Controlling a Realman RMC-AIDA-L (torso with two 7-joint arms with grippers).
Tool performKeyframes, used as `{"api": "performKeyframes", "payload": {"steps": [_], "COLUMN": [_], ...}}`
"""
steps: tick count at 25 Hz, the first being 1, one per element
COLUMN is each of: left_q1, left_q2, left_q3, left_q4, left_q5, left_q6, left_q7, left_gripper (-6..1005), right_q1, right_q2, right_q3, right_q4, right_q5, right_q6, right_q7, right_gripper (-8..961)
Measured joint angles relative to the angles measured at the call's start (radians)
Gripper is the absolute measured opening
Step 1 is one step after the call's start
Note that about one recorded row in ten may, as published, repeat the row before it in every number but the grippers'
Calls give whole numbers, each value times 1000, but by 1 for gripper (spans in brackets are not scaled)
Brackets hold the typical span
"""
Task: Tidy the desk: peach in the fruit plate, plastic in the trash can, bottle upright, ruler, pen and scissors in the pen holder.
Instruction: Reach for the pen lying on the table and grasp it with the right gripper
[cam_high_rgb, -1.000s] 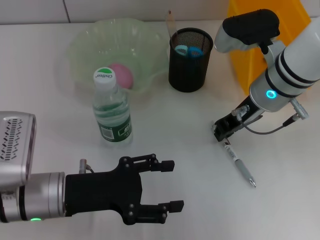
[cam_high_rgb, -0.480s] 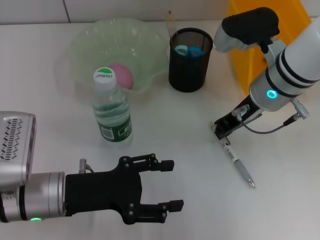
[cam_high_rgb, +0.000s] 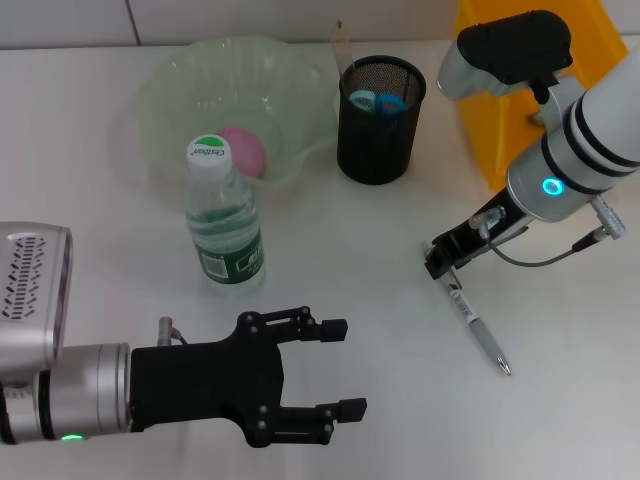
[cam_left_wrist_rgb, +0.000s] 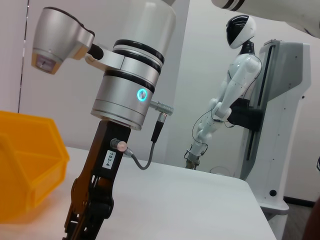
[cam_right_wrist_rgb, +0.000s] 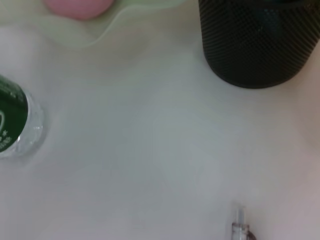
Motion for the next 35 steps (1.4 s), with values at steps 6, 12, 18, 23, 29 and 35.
{"api": "performKeyframes", "payload": {"steps": [6,12,18,23,29,35], "left_q1": [0,-1,-1,0,0,0], "left_q2": [0,0,0,0,0,0], "left_q3": [0,0,0,0,0,0], "left_q4": [0,0,0,0,-1,-2], "left_q5": [0,0,0,0,0,0], "left_q6": [-2,-2,-2,-2,-2,-2], "left_q7": [0,0,1,1,1,0], "left_gripper": [783,783,783,783,783,783], "right_q1": [-1,7,8,10,15,17], "right_q2": [2,2,2,2,2,2], "right_q3": [13,11,8,4,3,2], "right_q4": [15,42,46,47,67,72], "right_q5": [-2,-2,-1,-1,-1,0], "right_q6": [7,20,26,27,27,28], "right_q7": [2,2,3,3,3,3], "right_gripper": [269,441,427,416,285,288]}}
